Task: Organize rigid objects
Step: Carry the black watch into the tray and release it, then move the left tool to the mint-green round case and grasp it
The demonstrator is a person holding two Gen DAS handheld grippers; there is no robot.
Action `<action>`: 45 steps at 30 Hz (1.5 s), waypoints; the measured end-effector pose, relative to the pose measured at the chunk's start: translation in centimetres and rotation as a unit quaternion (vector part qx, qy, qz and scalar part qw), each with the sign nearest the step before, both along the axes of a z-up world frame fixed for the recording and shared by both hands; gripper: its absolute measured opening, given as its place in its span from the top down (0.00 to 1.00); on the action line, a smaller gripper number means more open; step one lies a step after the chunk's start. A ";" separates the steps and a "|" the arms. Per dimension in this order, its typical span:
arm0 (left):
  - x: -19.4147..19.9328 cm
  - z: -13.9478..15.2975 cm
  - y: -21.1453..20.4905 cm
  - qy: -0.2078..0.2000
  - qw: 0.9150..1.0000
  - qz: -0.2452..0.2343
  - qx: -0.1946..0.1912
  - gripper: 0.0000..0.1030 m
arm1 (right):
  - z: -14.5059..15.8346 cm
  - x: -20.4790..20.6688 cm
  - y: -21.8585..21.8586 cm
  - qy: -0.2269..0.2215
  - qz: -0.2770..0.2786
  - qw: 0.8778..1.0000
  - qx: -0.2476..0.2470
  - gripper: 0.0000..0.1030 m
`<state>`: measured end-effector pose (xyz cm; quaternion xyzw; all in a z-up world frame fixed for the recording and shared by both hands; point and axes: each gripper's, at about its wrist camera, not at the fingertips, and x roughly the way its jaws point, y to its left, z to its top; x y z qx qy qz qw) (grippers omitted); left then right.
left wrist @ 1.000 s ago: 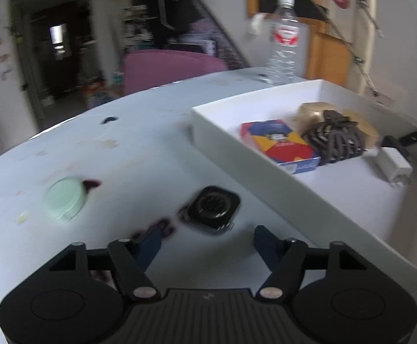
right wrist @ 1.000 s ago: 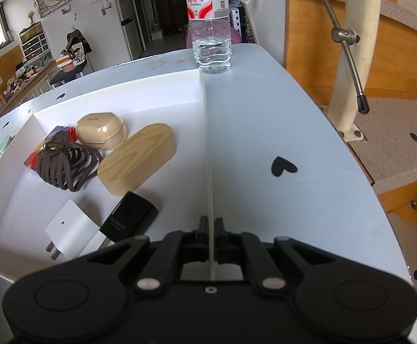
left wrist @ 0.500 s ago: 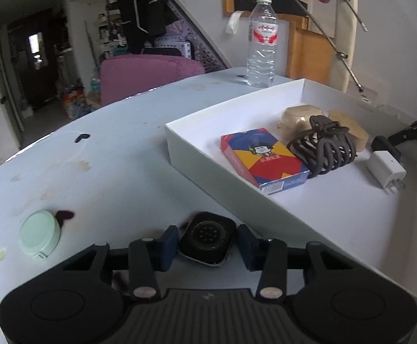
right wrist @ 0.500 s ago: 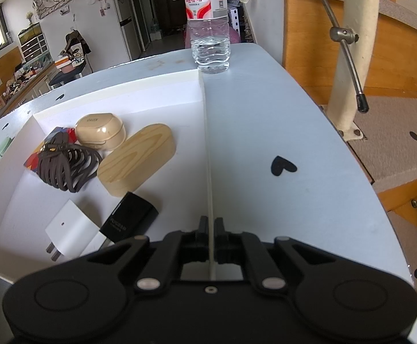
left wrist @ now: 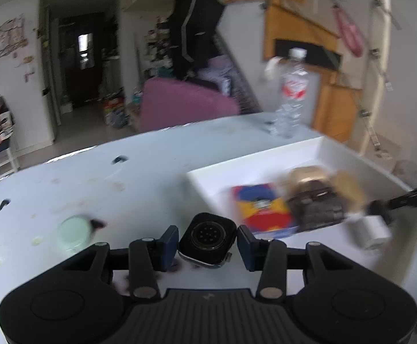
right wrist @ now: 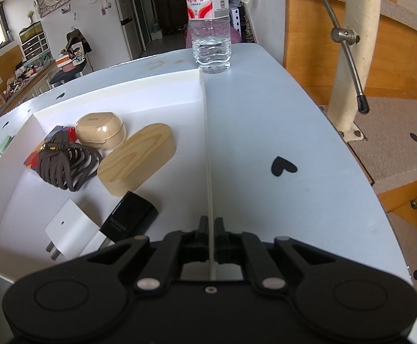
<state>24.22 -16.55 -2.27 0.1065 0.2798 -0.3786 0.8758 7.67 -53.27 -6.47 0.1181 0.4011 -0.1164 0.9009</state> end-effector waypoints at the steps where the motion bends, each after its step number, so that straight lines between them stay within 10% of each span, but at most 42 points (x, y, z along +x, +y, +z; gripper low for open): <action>1: -0.7 0.4 -0.7 0.001 1.000 -0.011 -0.001 0.56 | 0.0 0.0 0.0 0.000 0.000 1.000 0.000 0.96; 13: -5.4 -1.8 -9.6 0.063 0.991 -0.111 0.052 0.56 | 0.0 0.0 0.0 0.001 -0.001 1.000 0.000 0.96; 34: -5.9 -4.6 -14.3 0.103 0.985 -0.121 0.074 0.53 | -0.1 0.0 -0.1 -0.003 -0.002 1.000 0.003 0.96; 45: -6.2 -3.0 -13.1 0.077 0.989 -0.108 0.062 0.10 | -0.1 0.0 -0.1 -0.003 -0.002 1.000 0.003 0.96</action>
